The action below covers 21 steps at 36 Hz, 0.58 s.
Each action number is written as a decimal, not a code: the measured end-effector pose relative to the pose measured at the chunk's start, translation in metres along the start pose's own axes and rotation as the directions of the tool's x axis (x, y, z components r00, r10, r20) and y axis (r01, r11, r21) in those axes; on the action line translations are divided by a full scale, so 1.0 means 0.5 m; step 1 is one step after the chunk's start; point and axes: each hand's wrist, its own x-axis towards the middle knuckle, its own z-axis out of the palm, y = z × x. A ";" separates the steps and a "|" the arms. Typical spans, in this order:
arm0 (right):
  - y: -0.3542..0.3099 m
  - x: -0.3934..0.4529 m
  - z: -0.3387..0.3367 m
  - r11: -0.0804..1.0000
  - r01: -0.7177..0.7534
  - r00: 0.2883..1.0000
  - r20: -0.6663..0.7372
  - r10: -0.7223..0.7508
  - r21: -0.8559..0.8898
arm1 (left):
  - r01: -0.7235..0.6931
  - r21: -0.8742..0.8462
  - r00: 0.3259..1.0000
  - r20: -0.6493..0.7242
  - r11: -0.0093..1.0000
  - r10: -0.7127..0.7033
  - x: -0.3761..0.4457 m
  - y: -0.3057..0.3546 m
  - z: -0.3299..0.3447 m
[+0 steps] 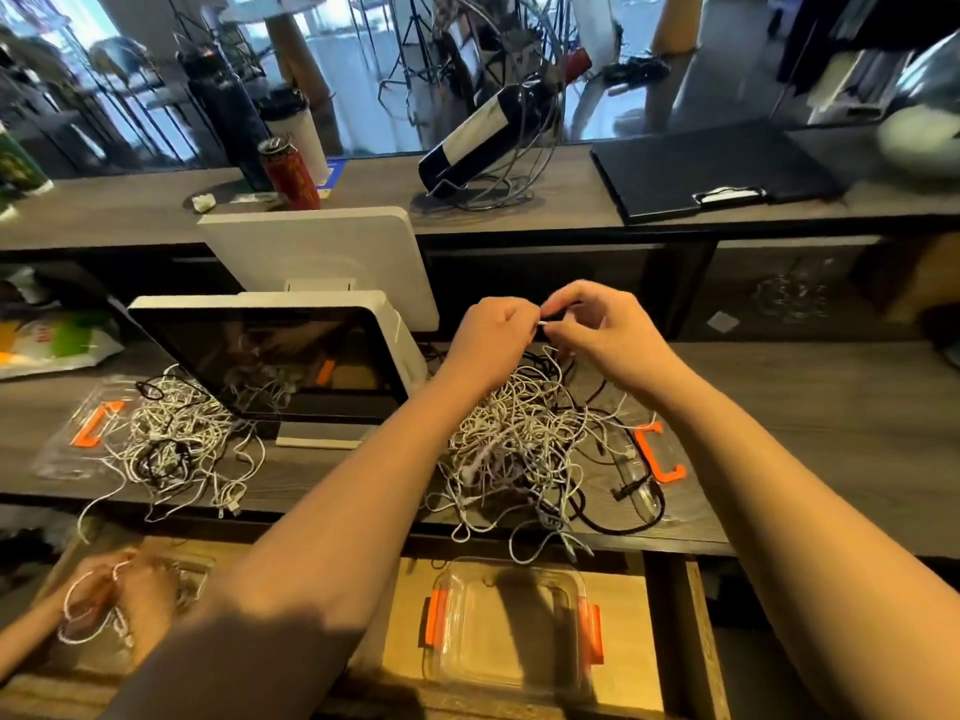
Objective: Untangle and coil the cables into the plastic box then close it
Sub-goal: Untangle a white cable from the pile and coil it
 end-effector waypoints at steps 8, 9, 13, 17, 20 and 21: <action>0.047 -0.006 0.061 0.933 -0.081 0.990 0.079 0.116 -0.352 | 0.071 0.192 0.993 0.074 0.979 -0.087 -0.024 -0.097 0.045; 0.053 -0.008 0.064 0.913 -0.101 0.987 0.077 0.142 -0.394 | 0.068 0.206 0.991 0.096 0.976 -0.089 -0.030 -0.104 0.045; 0.072 -0.016 0.069 0.948 -0.146 0.989 -0.030 0.144 -0.283 | 0.083 0.164 0.992 0.078 0.983 -0.097 -0.048 -0.125 0.044; 0.061 -0.016 0.046 0.996 -0.084 0.975 -0.205 0.083 0.004 | 0.314 -0.040 0.948 -0.038 0.949 -0.316 -0.049 -0.162 0.055; 0.037 -0.019 0.013 0.989 -0.025 0.949 -0.308 0.070 0.147 | 0.452 -0.265 0.886 0.025 0.852 -0.462 -0.049 -0.190 0.056; 0.033 -0.021 0.003 0.981 -0.012 0.941 -0.331 0.076 0.191 | 0.484 -0.307 0.870 0.069 0.819 -0.488 -0.048 -0.202 0.057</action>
